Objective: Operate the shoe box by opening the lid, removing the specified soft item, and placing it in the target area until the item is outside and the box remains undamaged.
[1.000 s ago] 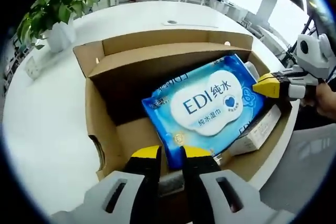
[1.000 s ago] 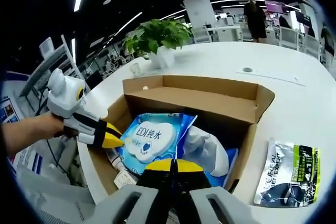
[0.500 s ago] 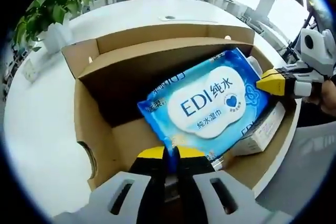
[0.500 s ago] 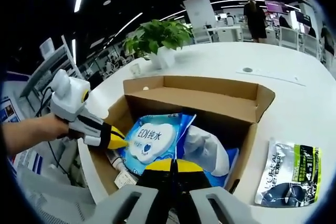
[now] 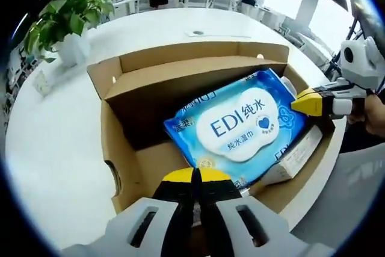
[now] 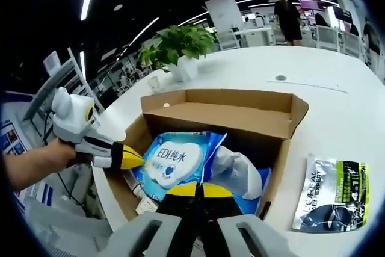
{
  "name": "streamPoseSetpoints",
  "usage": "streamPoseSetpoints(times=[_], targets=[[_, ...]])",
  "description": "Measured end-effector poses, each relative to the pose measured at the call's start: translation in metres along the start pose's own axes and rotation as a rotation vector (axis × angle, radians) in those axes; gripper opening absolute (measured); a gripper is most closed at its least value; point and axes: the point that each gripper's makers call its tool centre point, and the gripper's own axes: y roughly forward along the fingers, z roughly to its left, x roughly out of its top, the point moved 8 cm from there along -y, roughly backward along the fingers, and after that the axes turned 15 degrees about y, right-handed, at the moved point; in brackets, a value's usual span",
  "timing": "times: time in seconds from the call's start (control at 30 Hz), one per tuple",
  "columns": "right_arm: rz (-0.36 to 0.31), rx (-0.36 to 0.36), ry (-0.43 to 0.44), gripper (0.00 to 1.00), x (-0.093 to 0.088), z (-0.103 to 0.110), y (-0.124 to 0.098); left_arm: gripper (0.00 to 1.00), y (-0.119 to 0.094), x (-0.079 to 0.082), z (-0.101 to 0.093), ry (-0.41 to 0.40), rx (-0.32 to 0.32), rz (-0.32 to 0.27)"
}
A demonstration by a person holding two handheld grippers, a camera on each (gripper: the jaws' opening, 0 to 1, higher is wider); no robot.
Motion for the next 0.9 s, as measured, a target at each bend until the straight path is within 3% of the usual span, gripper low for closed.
streamPoseSetpoints(times=[0.9], targets=[[-0.029,0.032,0.009,0.0,0.008,0.006,-0.025,0.0,-0.033,0.019,-0.008,0.01,0.019,-0.105]])
